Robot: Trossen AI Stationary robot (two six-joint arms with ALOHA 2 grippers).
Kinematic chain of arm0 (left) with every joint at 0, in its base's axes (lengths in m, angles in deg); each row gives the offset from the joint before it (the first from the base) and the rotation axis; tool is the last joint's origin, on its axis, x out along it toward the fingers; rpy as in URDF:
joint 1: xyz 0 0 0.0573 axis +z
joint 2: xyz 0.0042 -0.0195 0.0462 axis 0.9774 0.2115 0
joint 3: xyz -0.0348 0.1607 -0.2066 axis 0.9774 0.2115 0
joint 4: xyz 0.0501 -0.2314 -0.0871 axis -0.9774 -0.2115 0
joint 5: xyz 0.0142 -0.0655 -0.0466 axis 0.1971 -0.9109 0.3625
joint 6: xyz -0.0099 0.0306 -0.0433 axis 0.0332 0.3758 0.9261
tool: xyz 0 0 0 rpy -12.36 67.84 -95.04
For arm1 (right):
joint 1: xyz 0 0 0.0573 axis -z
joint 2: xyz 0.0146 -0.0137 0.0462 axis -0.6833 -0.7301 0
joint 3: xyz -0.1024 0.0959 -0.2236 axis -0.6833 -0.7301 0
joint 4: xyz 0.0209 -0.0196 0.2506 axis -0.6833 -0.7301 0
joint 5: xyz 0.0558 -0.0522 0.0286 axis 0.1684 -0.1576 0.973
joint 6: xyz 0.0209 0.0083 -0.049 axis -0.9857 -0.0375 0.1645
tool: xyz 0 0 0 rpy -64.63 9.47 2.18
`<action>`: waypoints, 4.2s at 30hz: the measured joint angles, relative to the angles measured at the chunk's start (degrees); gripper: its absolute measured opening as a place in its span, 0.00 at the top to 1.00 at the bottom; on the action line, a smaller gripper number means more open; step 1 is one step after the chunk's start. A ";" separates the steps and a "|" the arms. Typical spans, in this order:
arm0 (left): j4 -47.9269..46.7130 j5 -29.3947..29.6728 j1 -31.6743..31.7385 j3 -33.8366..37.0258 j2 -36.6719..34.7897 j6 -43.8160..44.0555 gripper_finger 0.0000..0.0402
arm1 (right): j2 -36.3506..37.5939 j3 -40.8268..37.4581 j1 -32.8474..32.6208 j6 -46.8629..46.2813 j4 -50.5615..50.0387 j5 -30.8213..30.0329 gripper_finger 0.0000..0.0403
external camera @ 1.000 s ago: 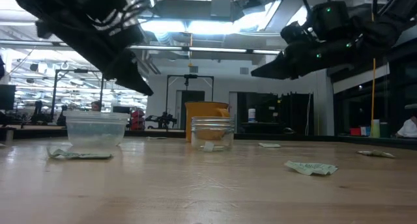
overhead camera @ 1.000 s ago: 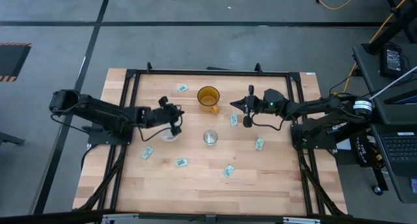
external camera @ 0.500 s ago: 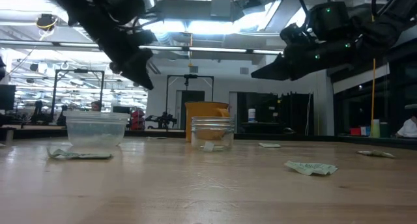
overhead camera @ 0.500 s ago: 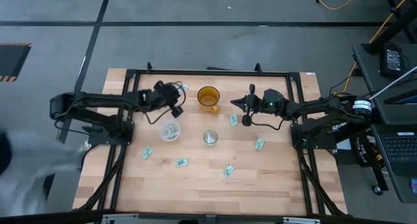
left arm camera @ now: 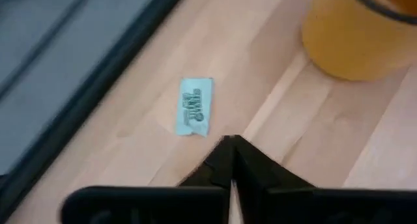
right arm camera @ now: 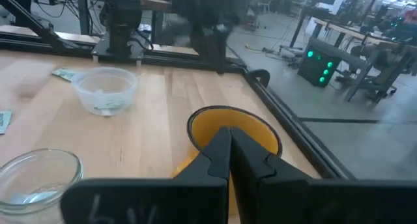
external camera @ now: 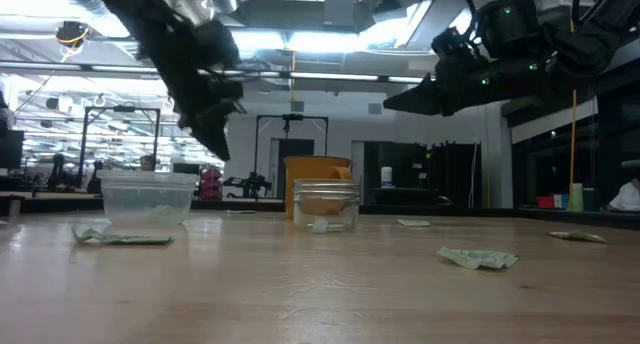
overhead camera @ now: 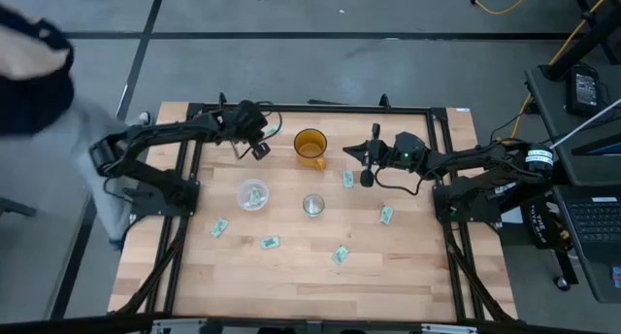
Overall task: Pick and place Stevia / Truvia into bins
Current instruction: Put the stevia packet into the plastic tupperware
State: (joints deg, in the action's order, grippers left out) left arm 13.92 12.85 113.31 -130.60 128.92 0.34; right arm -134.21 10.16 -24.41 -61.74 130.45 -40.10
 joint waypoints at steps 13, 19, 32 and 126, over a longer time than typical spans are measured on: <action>-13.28 -6.00 6.98 -16.88 15.37 -5.40 0.99 | 0.00 0.00 3.12 -1.64 0.02 0.10 0.94; -13.56 -6.03 7.08 -18.18 16.11 -6.38 0.93 | 0.00 0.04 3.48 -1.70 -1.27 0.11 0.94; -13.66 -1.48 5.84 -18.18 16.11 -6.92 0.65 | 0.00 0.04 3.48 -1.68 -1.84 0.13 0.94; -13.82 -18.74 8.85 -17.98 16.18 -19.90 0.99 | -0.02 0.04 3.45 -1.75 -3.21 0.17 0.94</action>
State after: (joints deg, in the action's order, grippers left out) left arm 0.10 -5.89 122.16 -148.58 145.10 -19.56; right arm -134.24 10.21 -20.95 -63.49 127.23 -39.92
